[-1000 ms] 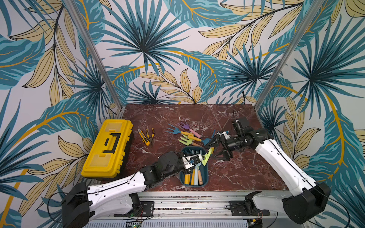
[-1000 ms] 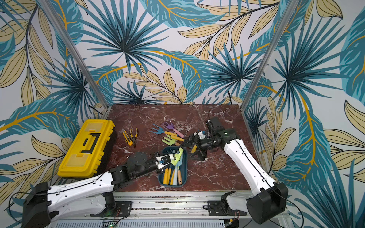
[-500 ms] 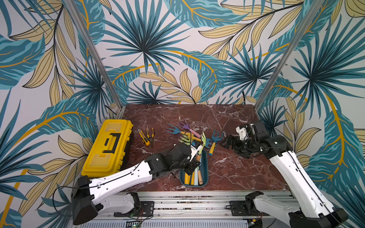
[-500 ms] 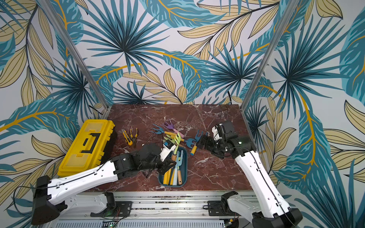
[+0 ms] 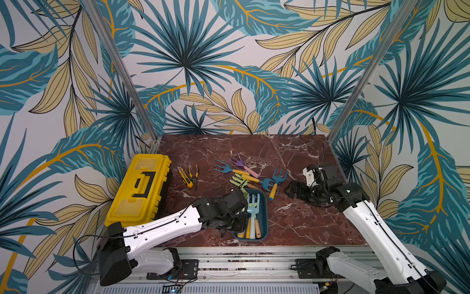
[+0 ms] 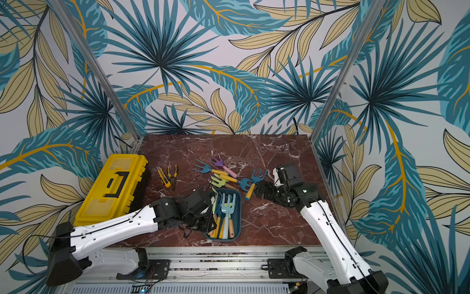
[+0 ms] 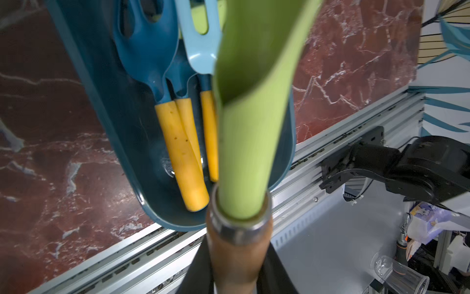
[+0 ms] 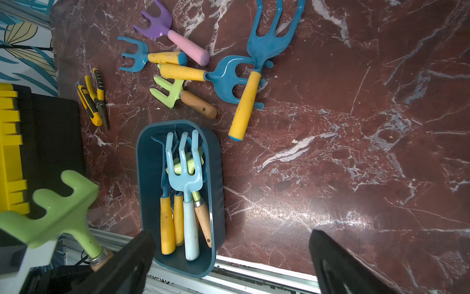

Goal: Put the rake into the storage box
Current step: Place the rake in the storage box.

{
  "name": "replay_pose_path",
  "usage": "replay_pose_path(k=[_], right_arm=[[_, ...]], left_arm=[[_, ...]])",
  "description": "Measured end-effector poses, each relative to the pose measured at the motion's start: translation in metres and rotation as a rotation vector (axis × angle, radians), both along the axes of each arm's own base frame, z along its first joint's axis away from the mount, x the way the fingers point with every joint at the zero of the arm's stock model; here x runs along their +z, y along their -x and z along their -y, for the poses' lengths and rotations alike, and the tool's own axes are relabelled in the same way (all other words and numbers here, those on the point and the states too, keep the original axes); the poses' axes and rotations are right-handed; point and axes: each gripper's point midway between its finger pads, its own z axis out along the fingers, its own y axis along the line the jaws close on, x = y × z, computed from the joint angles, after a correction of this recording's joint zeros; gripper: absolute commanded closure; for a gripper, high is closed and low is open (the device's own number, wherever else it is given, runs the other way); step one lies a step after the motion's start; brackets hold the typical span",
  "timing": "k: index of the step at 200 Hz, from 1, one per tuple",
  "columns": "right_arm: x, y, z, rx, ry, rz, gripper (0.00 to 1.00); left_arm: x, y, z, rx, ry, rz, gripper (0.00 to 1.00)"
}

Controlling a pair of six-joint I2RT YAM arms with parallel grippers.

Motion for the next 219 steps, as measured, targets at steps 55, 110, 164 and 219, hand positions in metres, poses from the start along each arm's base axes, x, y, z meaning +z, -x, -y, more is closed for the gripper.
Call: replay_pose_path(k=[55, 110, 164, 219], right_arm=[[-0.029, -0.005, -0.007, 0.020, -0.014, -0.043, 0.00], [-0.040, -0.010, -0.010, 0.030, -0.018, -0.051, 0.01], [-0.049, -0.014, -0.004, 0.008, 0.022, -0.053, 0.01], [-0.054, -0.021, -0.001, -0.006, 0.046, -0.054, 0.01]], left_arm=[[-0.047, 0.003, -0.006, 0.009, -0.194, -0.118, 1.00], [-0.050, -0.008, 0.003, 0.014, -0.214, -0.129, 0.90], [-0.052, -0.017, -0.003, 0.038, -0.237, -0.141, 0.46], [-0.043, -0.026, 0.001, 0.031, -0.214, -0.117, 0.37]])
